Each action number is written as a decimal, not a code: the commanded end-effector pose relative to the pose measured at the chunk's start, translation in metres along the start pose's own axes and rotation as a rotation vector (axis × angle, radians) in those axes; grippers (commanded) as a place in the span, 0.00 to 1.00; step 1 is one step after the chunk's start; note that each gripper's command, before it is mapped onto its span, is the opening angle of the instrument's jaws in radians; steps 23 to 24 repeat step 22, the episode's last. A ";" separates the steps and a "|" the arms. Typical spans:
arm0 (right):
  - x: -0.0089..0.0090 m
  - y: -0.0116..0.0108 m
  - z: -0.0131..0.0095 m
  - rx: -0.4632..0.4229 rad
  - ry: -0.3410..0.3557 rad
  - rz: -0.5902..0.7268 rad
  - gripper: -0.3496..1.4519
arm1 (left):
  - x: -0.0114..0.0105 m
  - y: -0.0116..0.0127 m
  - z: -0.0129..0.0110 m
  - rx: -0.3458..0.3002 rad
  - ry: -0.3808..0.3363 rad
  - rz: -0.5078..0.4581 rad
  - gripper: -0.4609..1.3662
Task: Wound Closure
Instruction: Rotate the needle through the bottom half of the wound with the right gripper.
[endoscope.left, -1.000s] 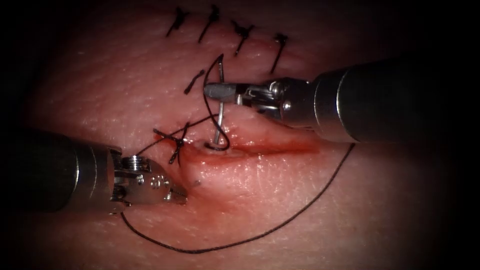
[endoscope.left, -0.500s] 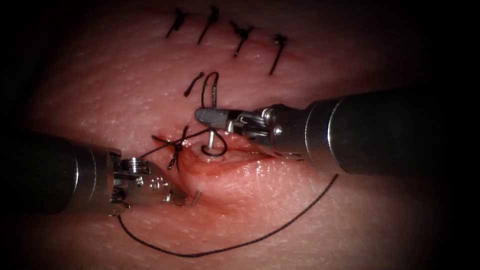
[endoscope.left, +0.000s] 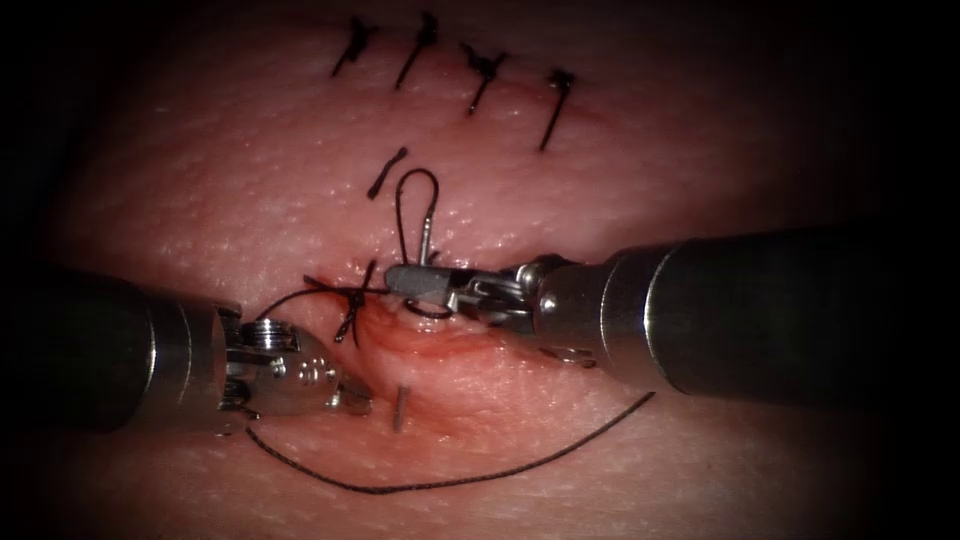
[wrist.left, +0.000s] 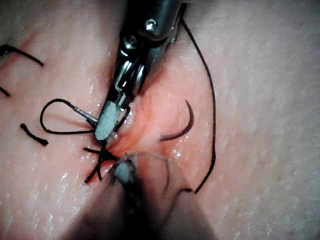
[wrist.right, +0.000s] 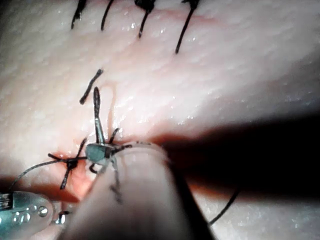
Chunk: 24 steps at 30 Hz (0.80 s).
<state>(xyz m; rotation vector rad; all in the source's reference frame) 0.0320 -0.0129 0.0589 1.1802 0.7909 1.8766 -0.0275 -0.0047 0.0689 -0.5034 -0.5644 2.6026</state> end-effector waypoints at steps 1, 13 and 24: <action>-0.0001 -0.0001 -0.0002 -0.005 -0.006 -0.002 0.00 | 0.0000 0.0000 0.0000 -0.008 0.000 0.000 0.06; -0.0003 0.0000 -0.0005 -0.009 -0.022 -0.004 0.00 | 0.0000 0.0000 -0.0001 -0.009 0.000 -0.006 0.06; -0.0001 -0.0001 -0.0006 -0.003 -0.021 -0.003 0.00 | 0.0000 0.0000 -0.0001 -0.009 0.000 -0.006 0.06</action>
